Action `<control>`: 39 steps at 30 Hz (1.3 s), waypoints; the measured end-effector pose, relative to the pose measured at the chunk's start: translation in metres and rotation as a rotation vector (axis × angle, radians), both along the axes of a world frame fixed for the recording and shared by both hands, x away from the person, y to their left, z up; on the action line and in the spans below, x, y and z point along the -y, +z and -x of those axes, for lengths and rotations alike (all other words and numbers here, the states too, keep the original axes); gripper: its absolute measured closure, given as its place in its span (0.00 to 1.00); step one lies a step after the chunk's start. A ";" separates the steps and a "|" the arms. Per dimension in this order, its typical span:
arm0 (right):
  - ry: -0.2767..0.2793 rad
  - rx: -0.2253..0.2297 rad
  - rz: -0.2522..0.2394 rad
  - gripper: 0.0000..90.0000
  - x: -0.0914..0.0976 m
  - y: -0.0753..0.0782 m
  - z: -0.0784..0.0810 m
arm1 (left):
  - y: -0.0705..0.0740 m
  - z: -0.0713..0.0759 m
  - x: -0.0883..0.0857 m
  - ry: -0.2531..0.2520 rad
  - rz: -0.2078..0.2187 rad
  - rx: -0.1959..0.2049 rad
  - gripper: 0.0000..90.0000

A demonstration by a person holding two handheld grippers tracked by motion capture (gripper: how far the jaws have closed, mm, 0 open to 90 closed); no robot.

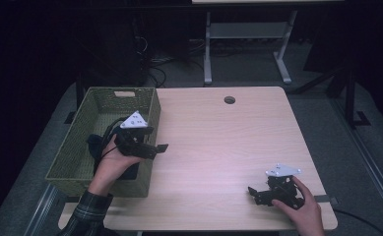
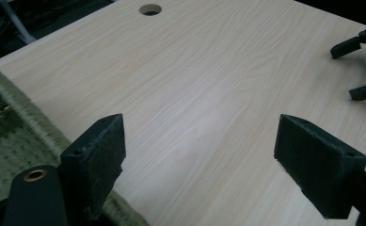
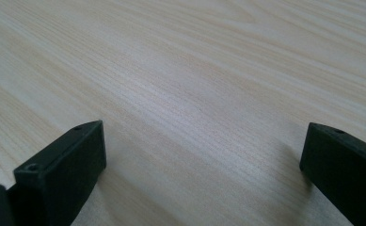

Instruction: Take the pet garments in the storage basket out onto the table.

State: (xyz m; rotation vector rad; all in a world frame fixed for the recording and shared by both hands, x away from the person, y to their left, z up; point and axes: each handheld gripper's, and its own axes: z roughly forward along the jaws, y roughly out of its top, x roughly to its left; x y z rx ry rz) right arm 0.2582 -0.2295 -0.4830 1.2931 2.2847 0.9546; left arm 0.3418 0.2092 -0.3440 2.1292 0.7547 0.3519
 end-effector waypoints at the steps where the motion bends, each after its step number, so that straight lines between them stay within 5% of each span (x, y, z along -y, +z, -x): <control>1: 0.000 -0.001 0.000 0.01 0.000 0.000 0.000 | 0.000 0.000 -0.002 0.008 0.007 0.000 0.18; 20: 0.001 0.000 0.000 0.01 0.000 0.000 0.000 | 0.002 -0.005 -0.051 0.093 -0.016 -0.010 0.24; 39: 0.001 -0.001 0.000 0.01 0.000 0.000 0.000 | -0.028 -0.011 -0.082 0.156 -0.121 -0.092 0.25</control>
